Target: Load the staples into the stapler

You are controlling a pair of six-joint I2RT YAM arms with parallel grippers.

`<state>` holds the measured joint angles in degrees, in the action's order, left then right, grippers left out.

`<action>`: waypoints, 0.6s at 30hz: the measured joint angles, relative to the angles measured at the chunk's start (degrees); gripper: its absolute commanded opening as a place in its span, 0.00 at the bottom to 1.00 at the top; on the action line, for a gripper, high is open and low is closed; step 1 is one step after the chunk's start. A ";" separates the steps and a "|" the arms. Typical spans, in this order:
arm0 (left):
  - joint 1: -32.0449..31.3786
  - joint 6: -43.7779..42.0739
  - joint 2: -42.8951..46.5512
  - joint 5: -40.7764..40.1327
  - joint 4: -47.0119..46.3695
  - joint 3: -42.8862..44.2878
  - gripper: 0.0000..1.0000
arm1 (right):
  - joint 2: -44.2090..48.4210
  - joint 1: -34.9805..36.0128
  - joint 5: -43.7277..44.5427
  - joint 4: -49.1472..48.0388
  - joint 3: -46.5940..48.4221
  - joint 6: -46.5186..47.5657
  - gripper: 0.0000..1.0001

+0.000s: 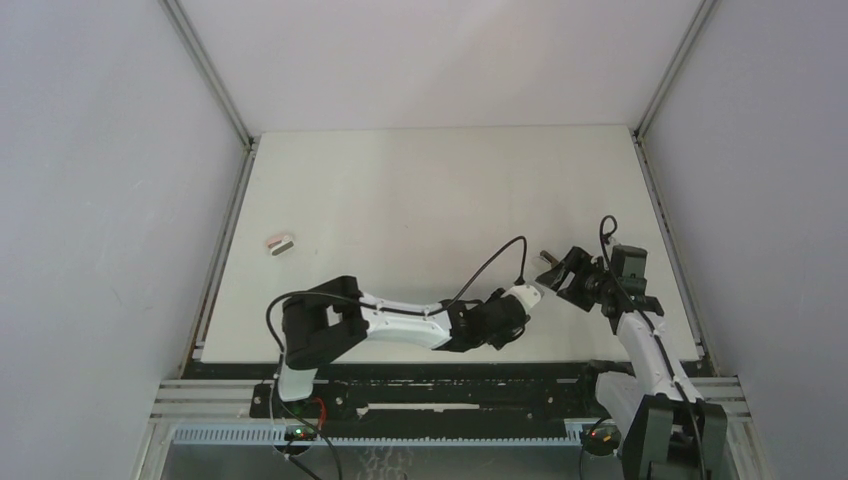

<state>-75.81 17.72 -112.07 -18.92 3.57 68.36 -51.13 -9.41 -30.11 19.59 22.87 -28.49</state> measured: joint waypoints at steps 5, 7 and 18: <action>0.35 0.11 5.92 -0.22 -2.91 -7.21 0.47 | -4.50 6.64 -0.04 -2.23 0.00 -0.66 0.68; 0.61 -0.15 8.66 -0.13 -5.05 -10.95 0.47 | -6.73 10.19 -0.31 -3.56 0.00 -1.07 0.63; 2.12 -2.80 13.07 1.64 -12.37 -20.06 0.45 | -15.98 18.05 -6.97 -7.87 0.00 -0.37 0.45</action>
<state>-73.69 14.92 -99.00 -17.28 -8.80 48.29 -67.11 8.64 -37.08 11.73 22.87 -28.86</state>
